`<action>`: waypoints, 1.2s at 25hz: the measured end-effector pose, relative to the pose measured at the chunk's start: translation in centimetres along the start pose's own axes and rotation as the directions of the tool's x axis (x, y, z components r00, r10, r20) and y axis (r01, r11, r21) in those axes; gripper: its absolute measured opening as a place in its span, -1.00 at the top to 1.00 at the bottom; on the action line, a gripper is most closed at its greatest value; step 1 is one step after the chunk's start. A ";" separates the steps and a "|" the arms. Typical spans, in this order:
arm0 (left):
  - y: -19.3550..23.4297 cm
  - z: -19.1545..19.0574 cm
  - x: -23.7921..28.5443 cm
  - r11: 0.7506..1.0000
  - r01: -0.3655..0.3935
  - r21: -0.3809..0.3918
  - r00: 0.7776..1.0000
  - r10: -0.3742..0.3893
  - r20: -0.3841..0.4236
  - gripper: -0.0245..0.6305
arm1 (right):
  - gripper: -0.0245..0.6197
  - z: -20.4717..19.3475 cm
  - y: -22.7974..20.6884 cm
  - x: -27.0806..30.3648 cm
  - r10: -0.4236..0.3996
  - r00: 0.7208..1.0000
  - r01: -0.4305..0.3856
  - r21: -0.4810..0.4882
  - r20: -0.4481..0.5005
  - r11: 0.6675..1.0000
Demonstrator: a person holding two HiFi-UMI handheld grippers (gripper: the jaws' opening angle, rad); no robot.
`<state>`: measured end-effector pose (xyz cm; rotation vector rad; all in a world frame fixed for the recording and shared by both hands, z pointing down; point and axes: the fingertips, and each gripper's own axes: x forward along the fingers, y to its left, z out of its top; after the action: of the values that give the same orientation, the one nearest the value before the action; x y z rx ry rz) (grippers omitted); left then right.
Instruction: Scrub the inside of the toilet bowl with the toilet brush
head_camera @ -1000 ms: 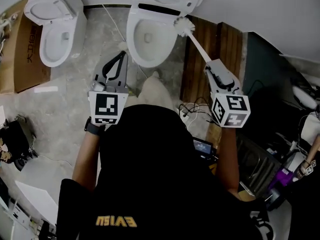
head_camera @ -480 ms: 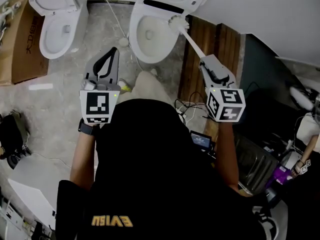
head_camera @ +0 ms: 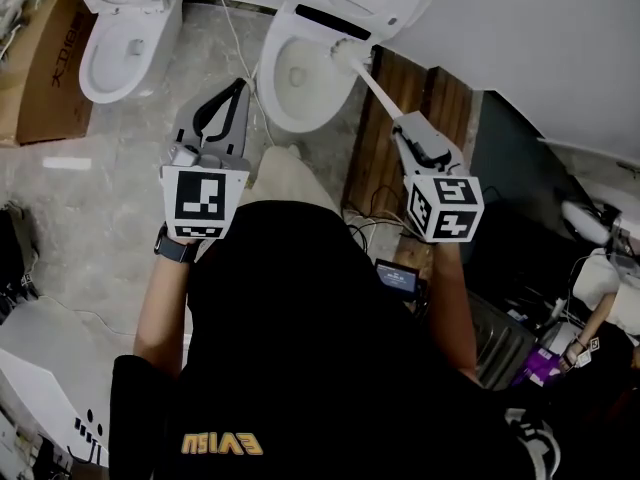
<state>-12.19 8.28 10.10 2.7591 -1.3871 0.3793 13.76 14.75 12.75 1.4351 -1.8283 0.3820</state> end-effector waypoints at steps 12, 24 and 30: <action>0.2 0.0 -2.3 0.998 -0.058 -0.011 0.998 0.058 -0.003 0.86 | 0.43 0.7 0.4 0.8 0.028 0.999 -0.027 -0.038 0.017 0.999; -0.8 -0.1 -2.7 0.998 -0.070 -0.007 0.998 0.070 -0.006 0.86 | 0.43 0.2 0.2 1.0 0.037 0.999 -0.036 -0.041 0.025 0.998; -0.6 -2.0 -2.6 0.996 -0.084 -0.017 0.996 0.084 -0.032 0.86 | 0.43 -0.4 -0.2 1.1 0.038 0.999 -0.037 -0.045 0.014 0.998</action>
<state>-13.66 10.94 11.52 2.6747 -1.4948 0.4091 14.03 14.21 13.72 1.3788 -1.8662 0.3482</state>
